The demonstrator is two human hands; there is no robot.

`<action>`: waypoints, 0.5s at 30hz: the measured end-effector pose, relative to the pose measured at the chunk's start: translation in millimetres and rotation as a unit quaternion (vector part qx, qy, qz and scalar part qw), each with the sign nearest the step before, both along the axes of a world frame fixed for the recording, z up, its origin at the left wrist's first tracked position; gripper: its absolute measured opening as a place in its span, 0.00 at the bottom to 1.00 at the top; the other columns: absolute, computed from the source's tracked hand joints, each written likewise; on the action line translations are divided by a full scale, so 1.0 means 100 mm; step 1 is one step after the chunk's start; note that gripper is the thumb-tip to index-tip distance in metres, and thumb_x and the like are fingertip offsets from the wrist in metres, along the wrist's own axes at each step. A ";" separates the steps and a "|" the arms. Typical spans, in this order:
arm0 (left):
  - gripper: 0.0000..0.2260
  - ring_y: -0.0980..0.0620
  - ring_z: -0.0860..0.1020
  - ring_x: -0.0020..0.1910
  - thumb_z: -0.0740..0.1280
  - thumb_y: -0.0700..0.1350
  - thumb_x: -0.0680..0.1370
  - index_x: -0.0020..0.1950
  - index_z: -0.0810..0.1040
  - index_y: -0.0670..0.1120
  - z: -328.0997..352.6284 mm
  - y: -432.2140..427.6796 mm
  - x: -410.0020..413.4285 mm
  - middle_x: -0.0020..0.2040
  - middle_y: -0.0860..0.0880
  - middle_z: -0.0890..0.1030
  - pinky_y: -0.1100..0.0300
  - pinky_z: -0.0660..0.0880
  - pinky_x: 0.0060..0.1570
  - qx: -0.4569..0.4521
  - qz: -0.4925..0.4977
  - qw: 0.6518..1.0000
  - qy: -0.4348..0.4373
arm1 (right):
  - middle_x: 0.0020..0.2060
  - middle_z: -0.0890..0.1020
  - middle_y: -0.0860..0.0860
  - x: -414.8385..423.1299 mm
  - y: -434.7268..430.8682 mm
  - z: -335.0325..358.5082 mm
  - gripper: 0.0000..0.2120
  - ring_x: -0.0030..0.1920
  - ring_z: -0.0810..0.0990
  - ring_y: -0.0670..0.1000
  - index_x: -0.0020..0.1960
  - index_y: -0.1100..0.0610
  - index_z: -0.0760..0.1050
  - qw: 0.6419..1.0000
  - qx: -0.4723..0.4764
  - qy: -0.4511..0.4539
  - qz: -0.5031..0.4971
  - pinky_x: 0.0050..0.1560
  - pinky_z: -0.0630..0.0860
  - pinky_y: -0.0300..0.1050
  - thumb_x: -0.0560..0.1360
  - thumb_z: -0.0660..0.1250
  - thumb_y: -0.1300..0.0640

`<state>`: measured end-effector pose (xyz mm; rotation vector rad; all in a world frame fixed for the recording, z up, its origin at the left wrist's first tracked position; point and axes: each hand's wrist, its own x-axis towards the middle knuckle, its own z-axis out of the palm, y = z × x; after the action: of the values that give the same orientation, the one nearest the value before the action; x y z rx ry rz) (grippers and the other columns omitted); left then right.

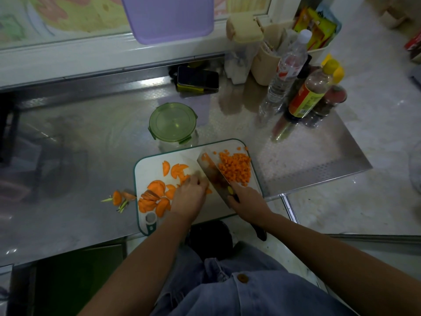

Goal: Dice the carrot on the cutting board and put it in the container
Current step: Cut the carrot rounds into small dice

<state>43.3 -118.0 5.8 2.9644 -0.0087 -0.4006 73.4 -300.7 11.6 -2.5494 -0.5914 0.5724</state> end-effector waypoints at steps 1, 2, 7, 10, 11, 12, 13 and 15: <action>0.14 0.43 0.73 0.59 0.60 0.45 0.79 0.65 0.72 0.47 0.00 0.00 0.00 0.60 0.43 0.72 0.51 0.75 0.46 -0.001 0.004 1.000 0.004 | 0.42 0.78 0.58 0.00 0.00 0.01 0.14 0.41 0.77 0.60 0.62 0.57 0.68 1.000 0.000 0.002 0.000 0.40 0.75 0.54 0.78 0.59 0.54; 0.14 0.44 0.73 0.59 0.59 0.46 0.79 0.65 0.71 0.48 0.00 -0.01 0.00 0.61 0.44 0.71 0.52 0.75 0.47 -0.005 0.011 1.000 0.007 | 0.42 0.78 0.58 0.00 0.00 0.01 0.14 0.41 0.77 0.60 0.62 0.57 0.68 1.000 0.001 0.003 0.000 0.40 0.75 0.54 0.78 0.59 0.54; 0.15 0.45 0.72 0.60 0.66 0.48 0.76 0.61 0.73 0.45 0.04 -0.01 0.06 0.62 0.45 0.70 0.53 0.73 0.49 -0.035 0.055 0.997 0.034 | 0.42 0.78 0.58 0.01 0.01 0.03 0.12 0.41 0.77 0.59 0.60 0.58 0.69 1.000 0.008 0.013 -0.001 0.41 0.75 0.55 0.78 0.60 0.54; 0.18 0.45 0.72 0.60 0.67 0.53 0.74 0.58 0.74 0.44 0.04 0.00 0.07 0.61 0.45 0.70 0.53 0.73 0.47 -0.027 0.047 0.998 0.041 | 0.42 0.78 0.57 0.02 0.01 0.03 0.13 0.41 0.77 0.59 0.60 0.57 0.69 1.000 0.007 0.020 -0.005 0.42 0.76 0.56 0.78 0.59 0.53; 0.18 0.45 0.72 0.59 0.67 0.55 0.73 0.57 0.75 0.44 0.03 0.02 0.06 0.60 0.45 0.71 0.54 0.73 0.46 -0.033 0.055 0.998 0.030 | 0.42 0.78 0.57 0.02 0.01 0.03 0.13 0.41 0.77 0.59 0.60 0.57 0.68 1.000 0.006 0.022 -0.005 0.41 0.76 0.55 0.78 0.59 0.53; 0.18 0.45 0.73 0.58 0.66 0.55 0.73 0.56 0.75 0.44 0.02 0.03 0.06 0.59 0.45 0.72 0.54 0.73 0.45 -0.042 0.069 0.997 0.016 | 0.41 0.78 0.57 0.02 0.01 0.03 0.12 0.40 0.77 0.59 0.59 0.57 0.68 1.000 0.005 0.022 -0.006 0.41 0.76 0.55 0.78 0.59 0.53; 0.19 0.45 0.73 0.57 0.66 0.56 0.73 0.56 0.75 0.44 0.02 0.05 0.07 0.58 0.45 0.72 0.54 0.72 0.43 -0.050 0.088 0.995 0.001 | 0.40 0.78 0.56 0.02 0.01 0.03 0.11 0.40 0.77 0.59 0.58 0.57 0.68 1.000 0.005 0.022 -0.006 0.40 0.76 0.54 0.78 0.59 0.53; 0.18 0.44 0.74 0.55 0.66 0.55 0.74 0.55 0.75 0.43 0.01 0.10 0.11 0.57 0.44 0.73 0.54 0.72 0.42 -0.063 0.123 0.990 -0.020 | 0.39 0.77 0.56 0.01 0.01 0.03 0.10 0.39 0.77 0.59 0.56 0.58 0.68 1.000 0.007 0.020 -0.006 0.39 0.75 0.53 0.78 0.60 0.54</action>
<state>54.6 -108.0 6.3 2.8014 0.3128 -0.2966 74.7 -300.0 14.5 -2.5207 -0.5643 0.6114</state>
